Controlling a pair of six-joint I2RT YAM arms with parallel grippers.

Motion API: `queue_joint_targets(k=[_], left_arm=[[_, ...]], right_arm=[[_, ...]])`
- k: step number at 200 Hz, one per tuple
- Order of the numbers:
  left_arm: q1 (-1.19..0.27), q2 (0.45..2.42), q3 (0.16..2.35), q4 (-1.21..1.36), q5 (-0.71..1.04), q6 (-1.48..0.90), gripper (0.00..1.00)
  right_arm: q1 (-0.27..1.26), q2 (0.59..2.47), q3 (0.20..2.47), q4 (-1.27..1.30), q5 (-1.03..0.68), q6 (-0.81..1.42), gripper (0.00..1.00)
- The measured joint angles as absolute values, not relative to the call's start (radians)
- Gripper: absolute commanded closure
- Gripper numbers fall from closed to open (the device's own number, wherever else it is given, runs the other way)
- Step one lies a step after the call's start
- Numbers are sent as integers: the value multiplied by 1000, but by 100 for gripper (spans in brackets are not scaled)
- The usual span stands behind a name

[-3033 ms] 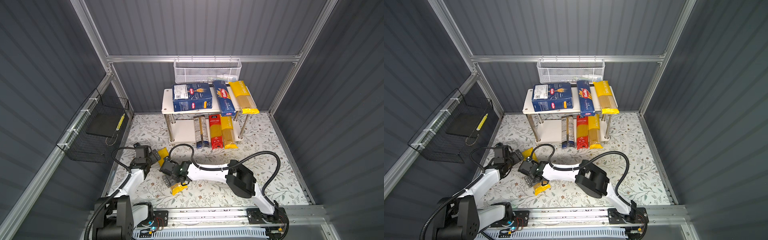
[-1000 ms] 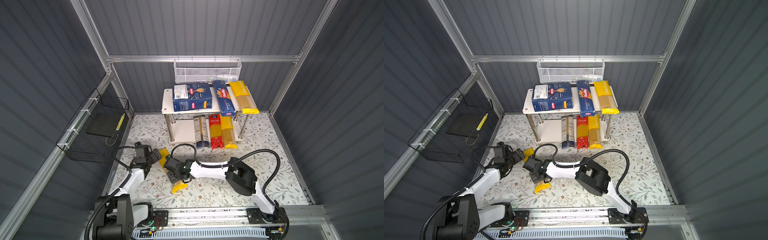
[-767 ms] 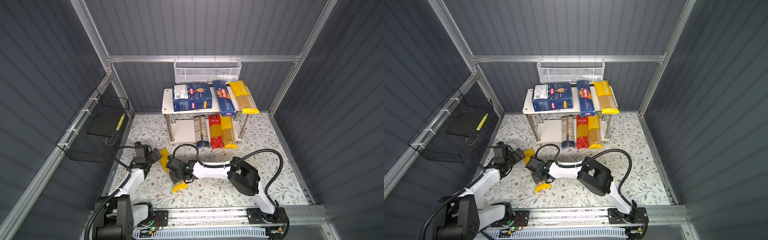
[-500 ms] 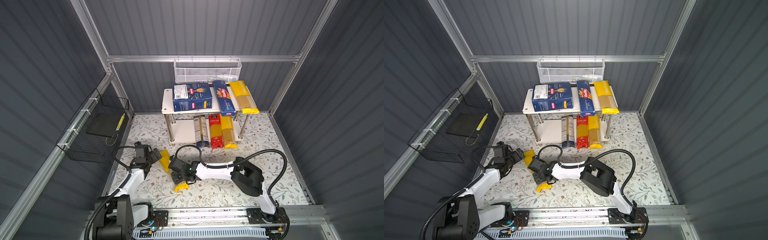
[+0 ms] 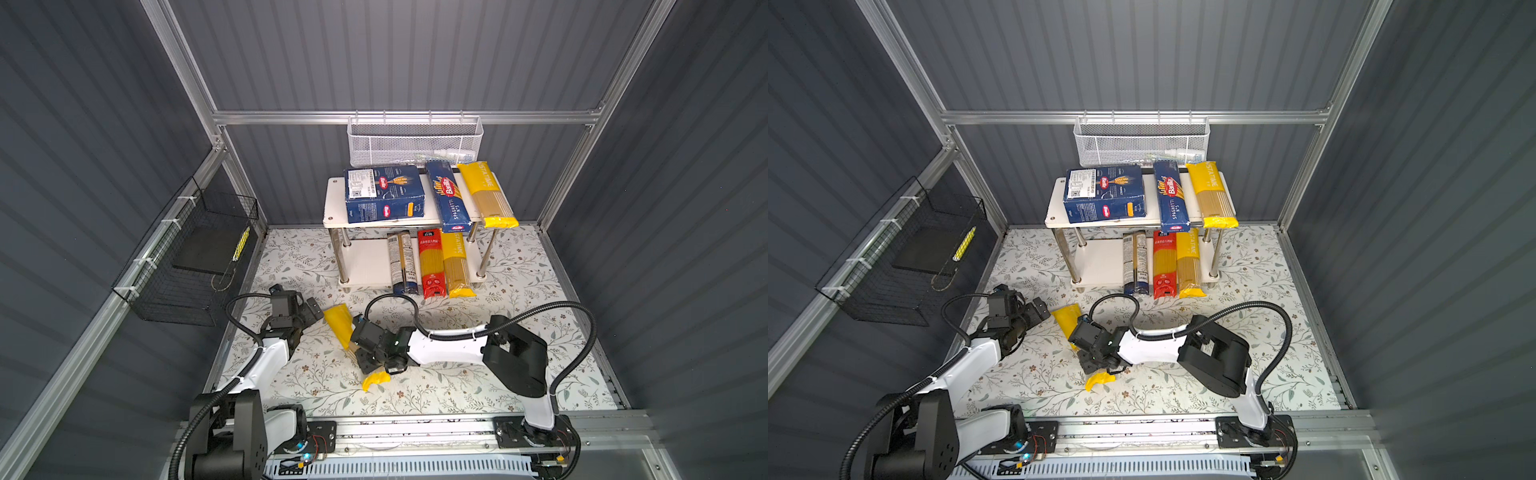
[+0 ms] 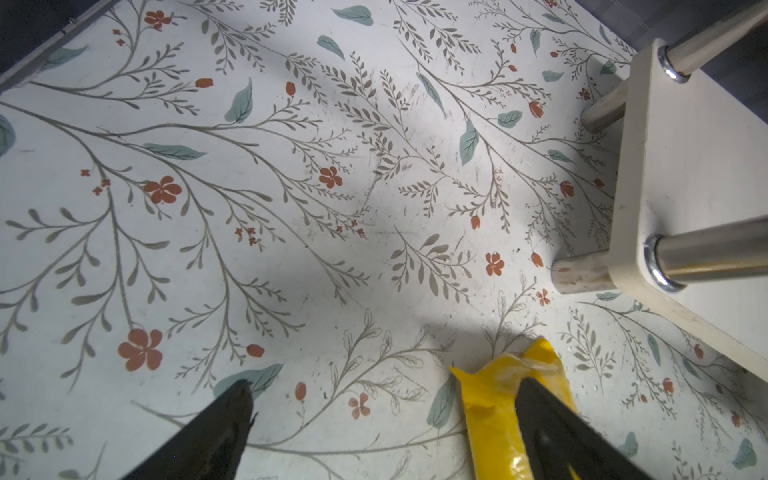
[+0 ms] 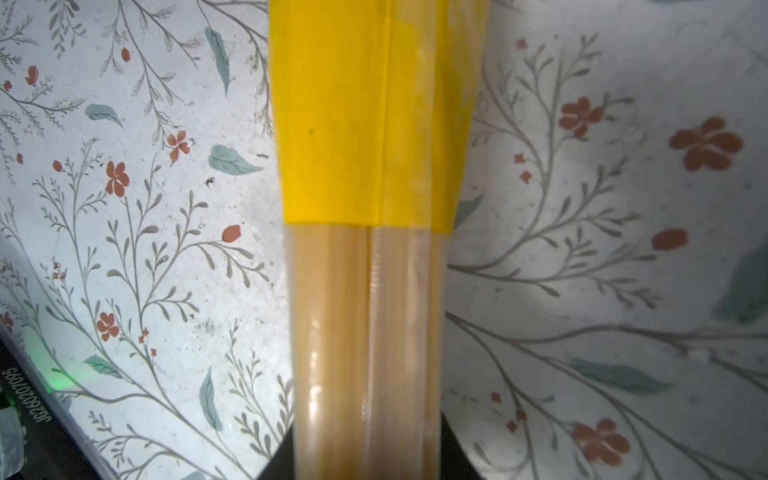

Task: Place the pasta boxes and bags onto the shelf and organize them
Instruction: 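Carry the yellow-topped bag upright toward the lower shelf with the right gripper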

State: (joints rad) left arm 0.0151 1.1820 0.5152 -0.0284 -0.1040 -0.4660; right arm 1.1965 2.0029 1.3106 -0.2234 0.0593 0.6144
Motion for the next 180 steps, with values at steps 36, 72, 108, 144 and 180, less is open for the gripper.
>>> queue_joint_targets(k=[36, 72, 108, 144, 180], left_arm=[[15, 1182, 515, -28, -104, -466, 0], [15, 1182, 515, -28, -104, -466, 0], [15, 1182, 515, -28, -103, -466, 0], [15, 1182, 515, -28, -100, -466, 0], [15, 1182, 515, -28, -96, -466, 0]], right_arm=[[1193, 1954, 1260, -225, 68, 636, 84], [1186, 1899, 1207, -232, 75, 667, 84], [1184, 1826, 1156, -239, 95, 696, 85], [1184, 1777, 1146, -242, 112, 709, 85], [1184, 1729, 1118, -238, 133, 727, 86]])
